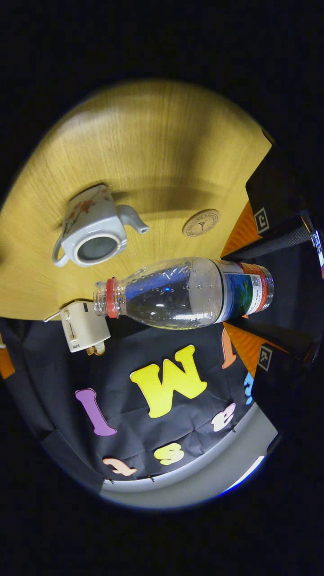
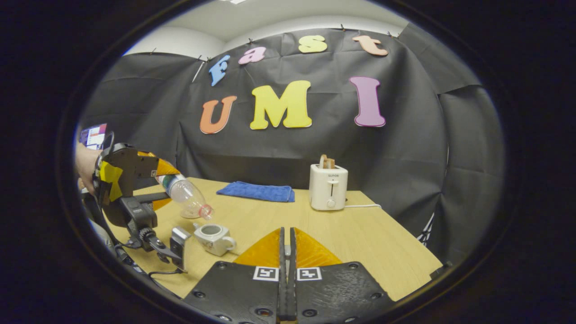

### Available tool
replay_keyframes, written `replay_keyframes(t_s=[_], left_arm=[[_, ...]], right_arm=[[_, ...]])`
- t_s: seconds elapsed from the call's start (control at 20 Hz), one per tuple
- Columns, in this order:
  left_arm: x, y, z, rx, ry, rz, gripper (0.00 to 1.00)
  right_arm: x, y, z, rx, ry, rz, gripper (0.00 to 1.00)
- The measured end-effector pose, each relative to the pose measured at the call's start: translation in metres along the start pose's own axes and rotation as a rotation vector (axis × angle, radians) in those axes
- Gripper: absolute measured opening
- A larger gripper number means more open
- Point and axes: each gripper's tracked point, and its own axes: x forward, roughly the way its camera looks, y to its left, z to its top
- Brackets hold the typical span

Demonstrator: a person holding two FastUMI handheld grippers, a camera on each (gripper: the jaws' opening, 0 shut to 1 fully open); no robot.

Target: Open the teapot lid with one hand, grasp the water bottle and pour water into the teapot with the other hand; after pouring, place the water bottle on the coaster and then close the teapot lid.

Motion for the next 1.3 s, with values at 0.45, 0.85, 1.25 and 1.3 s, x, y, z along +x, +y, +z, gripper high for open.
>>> replay_keyframes(t_s=[0.45, 0.85, 1.25, 1.3], left_arm=[[-0.015, -0.028, -0.036, -1.027, -0.055, -0.059, 0.74], [-0.027, -0.024, -0.047, -1.669, -0.119, -0.038, 0.75], [0.016, 0.002, -0.052, -1.810, -0.180, -0.005, 0.75], [0.028, 0.002, -0.054, -1.808, -0.173, -0.009, 0.75]], right_arm=[[0.004, 0.016, 0.008, -0.006, 0.001, -0.009, 0.00], [0.010, 0.045, 0.012, -0.015, 0.003, 0.019, 0.00], [0.022, 0.058, 0.006, -0.023, 0.020, 0.023, 0.00], [0.023, 0.058, 0.004, -0.022, 0.024, 0.023, 0.00]])
